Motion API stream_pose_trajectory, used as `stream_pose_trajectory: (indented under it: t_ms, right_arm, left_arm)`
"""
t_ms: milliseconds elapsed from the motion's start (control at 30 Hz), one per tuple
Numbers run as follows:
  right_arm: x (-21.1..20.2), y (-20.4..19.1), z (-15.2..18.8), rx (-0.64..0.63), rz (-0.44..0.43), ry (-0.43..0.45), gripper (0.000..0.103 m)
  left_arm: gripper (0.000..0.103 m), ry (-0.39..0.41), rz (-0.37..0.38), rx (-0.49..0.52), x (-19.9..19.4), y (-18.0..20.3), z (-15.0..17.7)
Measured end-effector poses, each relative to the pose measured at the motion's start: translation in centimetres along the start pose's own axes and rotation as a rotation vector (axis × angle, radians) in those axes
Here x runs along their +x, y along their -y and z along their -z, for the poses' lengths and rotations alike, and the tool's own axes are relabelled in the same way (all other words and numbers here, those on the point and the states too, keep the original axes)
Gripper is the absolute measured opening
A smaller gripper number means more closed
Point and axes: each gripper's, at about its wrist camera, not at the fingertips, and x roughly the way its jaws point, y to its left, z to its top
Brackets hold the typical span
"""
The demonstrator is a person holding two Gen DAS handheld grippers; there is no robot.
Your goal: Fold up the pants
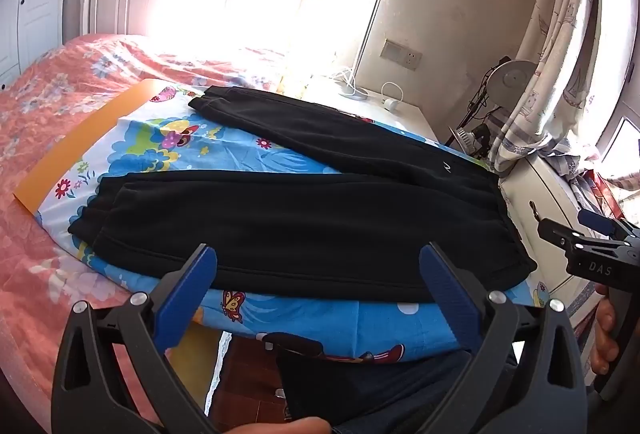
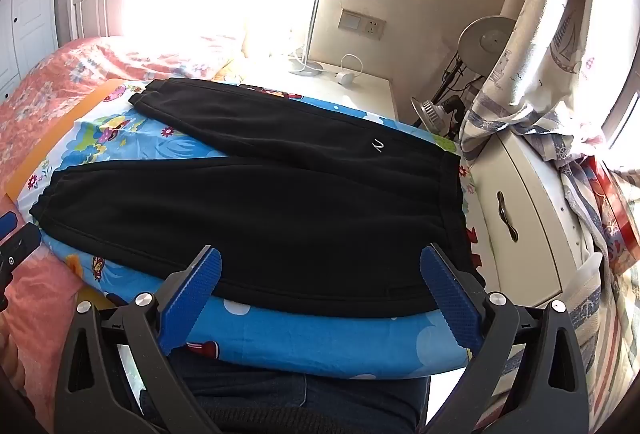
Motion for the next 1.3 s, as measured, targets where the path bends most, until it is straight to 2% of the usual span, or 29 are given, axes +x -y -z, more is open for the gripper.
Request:
stream_pose_trajectory:
  t_ms: [1300]
  right_arm:
    - [0.05, -0.07, 0.26, 0.010, 0.000, -0.007, 0.096]
  left_arm:
    - [0.101, 0.001, 0.000, -0.017, 0.02, -0.17, -0.01]
